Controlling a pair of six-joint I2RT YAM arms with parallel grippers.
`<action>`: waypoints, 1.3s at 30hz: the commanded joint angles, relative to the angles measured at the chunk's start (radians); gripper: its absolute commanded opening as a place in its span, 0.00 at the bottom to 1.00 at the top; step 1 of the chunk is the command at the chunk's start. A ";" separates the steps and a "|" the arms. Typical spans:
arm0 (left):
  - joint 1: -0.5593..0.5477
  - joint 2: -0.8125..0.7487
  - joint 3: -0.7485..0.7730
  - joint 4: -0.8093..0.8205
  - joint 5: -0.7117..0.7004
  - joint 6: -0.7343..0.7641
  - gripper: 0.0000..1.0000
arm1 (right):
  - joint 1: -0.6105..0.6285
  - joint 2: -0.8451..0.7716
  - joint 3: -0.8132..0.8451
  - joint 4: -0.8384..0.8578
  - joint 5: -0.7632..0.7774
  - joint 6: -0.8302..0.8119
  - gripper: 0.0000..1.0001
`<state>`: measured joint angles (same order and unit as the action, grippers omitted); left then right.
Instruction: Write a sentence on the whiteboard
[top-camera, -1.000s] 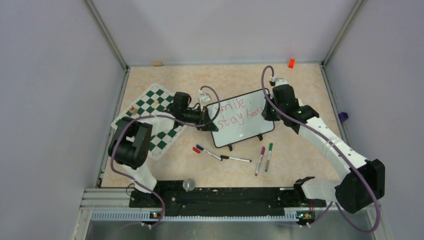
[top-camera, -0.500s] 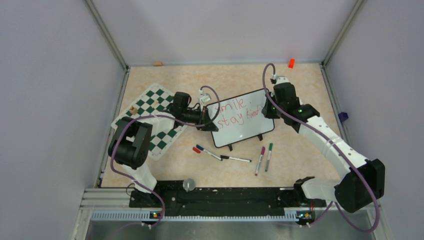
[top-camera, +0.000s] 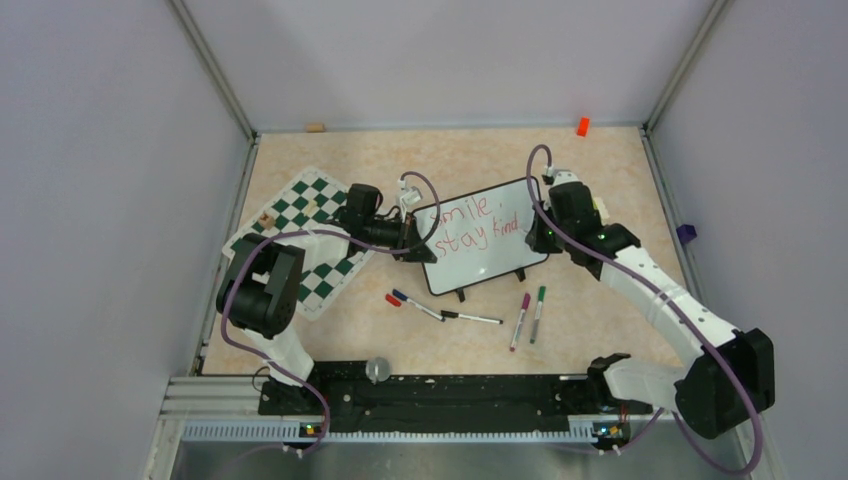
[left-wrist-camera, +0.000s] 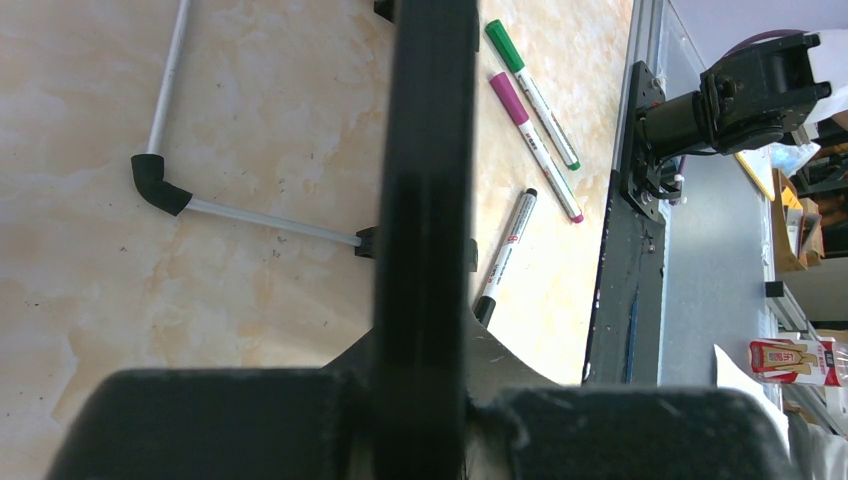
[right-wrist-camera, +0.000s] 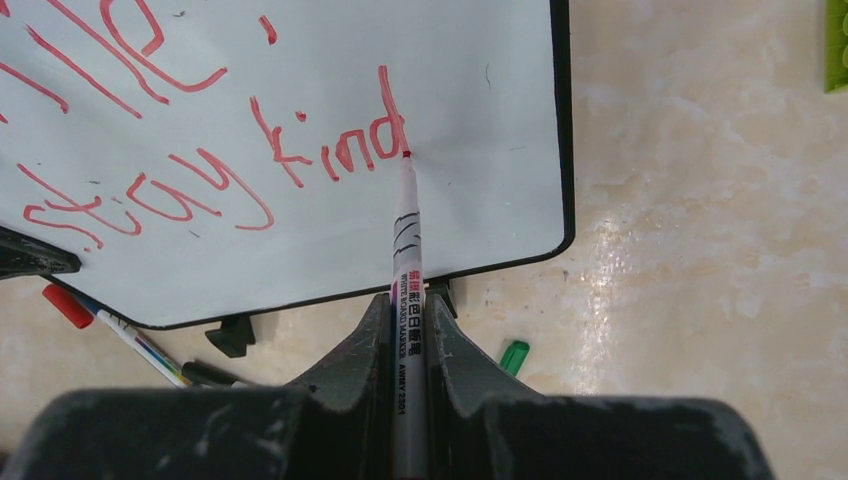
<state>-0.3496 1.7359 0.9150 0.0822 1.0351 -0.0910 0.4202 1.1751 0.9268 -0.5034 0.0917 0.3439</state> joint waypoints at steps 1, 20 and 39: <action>0.012 -0.013 0.007 -0.054 -0.105 0.018 0.00 | -0.011 -0.024 -0.009 0.023 -0.002 0.009 0.00; 0.013 -0.007 0.008 -0.052 -0.103 0.016 0.00 | -0.013 -0.053 0.040 -0.007 0.051 -0.011 0.00; 0.013 -0.019 0.005 -0.061 -0.113 0.017 0.07 | -0.013 -0.192 -0.016 -0.008 0.036 -0.002 0.00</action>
<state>-0.3496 1.7359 0.9150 0.0818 1.0351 -0.0910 0.4198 1.0992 0.9276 -0.5217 0.1226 0.3420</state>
